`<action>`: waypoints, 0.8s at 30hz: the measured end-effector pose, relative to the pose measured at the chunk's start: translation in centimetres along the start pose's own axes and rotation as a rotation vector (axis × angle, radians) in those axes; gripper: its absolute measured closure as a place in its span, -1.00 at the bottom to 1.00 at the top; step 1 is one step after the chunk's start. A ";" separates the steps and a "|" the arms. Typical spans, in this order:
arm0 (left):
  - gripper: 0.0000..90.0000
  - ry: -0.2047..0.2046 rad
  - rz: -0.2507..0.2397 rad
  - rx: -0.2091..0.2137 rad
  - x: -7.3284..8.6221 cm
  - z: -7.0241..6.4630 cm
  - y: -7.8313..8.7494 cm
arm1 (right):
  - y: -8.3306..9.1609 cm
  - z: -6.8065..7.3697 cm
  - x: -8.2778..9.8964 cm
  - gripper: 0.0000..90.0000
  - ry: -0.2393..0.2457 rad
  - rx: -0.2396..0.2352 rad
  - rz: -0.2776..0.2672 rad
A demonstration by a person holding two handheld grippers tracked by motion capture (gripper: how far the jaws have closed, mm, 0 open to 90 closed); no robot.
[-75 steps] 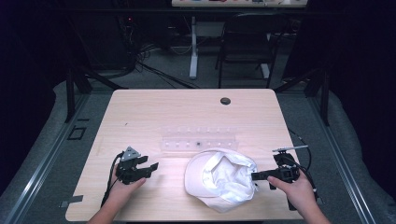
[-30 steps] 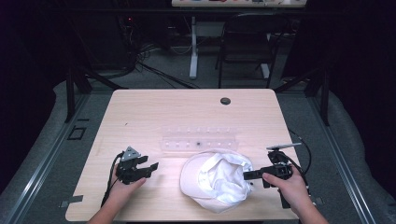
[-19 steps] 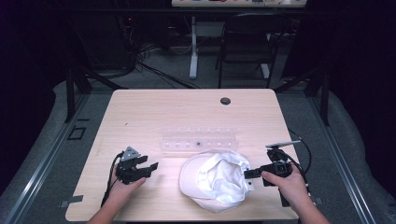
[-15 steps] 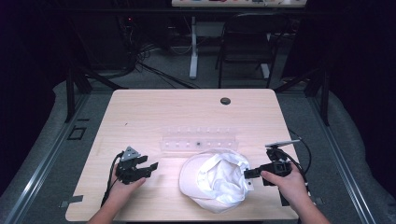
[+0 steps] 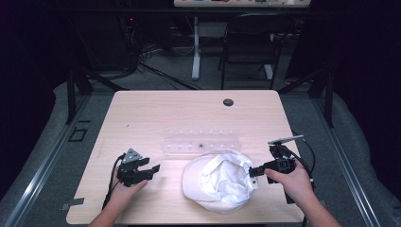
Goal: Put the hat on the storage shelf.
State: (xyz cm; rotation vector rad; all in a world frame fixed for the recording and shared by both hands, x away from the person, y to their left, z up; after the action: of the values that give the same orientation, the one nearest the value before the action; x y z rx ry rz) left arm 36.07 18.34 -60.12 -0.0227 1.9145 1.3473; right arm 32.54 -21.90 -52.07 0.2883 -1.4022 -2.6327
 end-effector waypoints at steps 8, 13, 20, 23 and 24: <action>-0.06 -0.002 0.003 -0.001 0.0 0.0 0.0 | 1.6 0.6 -0.6 0.82 0.008 0.068 0.000; -0.06 -0.005 0.003 -0.004 0.0 0.0 0.0 | 2.8 1.1 -1.1 0.82 0.010 0.105 -0.009; -0.06 -0.004 0.004 -0.005 0.0 0.0 -0.1 | 4.0 2.0 -1.7 0.82 0.015 0.169 0.031; -0.06 -0.009 0.005 -0.006 0.0 0.0 -0.1 | 4.1 2.5 -1.9 0.83 0.010 0.197 0.044; -0.05 -0.008 0.005 -0.007 0.0 0.0 -0.1 | 4.2 2.7 -2.0 0.83 0.020 0.206 0.061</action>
State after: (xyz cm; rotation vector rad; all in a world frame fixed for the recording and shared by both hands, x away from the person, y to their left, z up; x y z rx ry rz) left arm 36.10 18.27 -60.23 -0.0152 1.9042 1.3553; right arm 34.00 -21.65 -46.90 0.2891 -1.6506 -2.4336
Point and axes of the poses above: each handheld gripper's, and its own axes: y roughly backward along the jaws, x roughly out of its underside, z roughly to its left, the point moved 6 cm from there along -y, roughly forward along the jaws, and after that the axes turned 13 degrees about z, right-handed, at the moved point
